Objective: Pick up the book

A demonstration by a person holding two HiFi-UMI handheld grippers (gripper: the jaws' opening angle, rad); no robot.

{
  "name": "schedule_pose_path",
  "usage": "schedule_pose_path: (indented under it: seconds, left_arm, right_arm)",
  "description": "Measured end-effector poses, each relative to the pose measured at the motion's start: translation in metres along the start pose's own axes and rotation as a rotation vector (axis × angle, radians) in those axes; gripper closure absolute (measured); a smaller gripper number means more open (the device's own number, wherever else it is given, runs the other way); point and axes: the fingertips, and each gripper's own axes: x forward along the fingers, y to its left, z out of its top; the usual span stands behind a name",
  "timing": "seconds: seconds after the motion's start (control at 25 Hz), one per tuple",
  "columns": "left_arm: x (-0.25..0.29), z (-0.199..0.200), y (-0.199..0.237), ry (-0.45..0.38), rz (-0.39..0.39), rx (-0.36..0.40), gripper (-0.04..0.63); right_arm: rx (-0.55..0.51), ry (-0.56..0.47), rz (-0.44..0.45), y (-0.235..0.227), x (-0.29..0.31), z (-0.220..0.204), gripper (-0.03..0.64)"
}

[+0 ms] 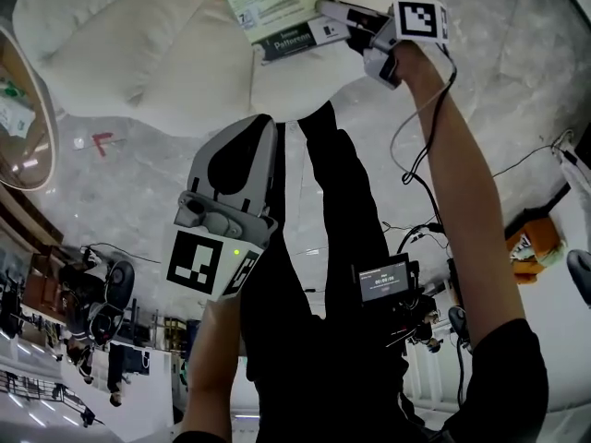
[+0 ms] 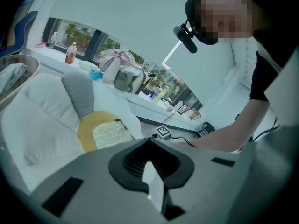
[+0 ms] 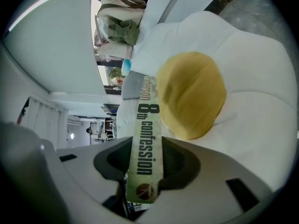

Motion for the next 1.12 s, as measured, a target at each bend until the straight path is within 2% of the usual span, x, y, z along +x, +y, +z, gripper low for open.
schedule_pose_path:
  seconds: [0.32,0.64,0.84,1.12]
  left_arm:
    - [-0.027,0.033,-0.021,-0.044,0.021,0.016,0.581]
    - [-0.056,0.058,-0.045,-0.075,0.044,-0.016,0.581]
    - [-0.075,0.075,-0.061,-0.092,0.050,-0.002,0.581]
    - [-0.106,0.102,-0.088,-0.125,0.053,0.029,0.581]
  right_arm:
    - [0.084,-0.085,0.078,0.076,-0.027,0.010,0.449]
    - [0.082,-0.119,0.132,0.168,-0.044,0.026,0.449]
    - [0.094,-0.134,0.161,0.220,-0.057,0.030,0.449]
    - [0.121,-0.211,0.199,0.297,-0.090,0.035,0.449]
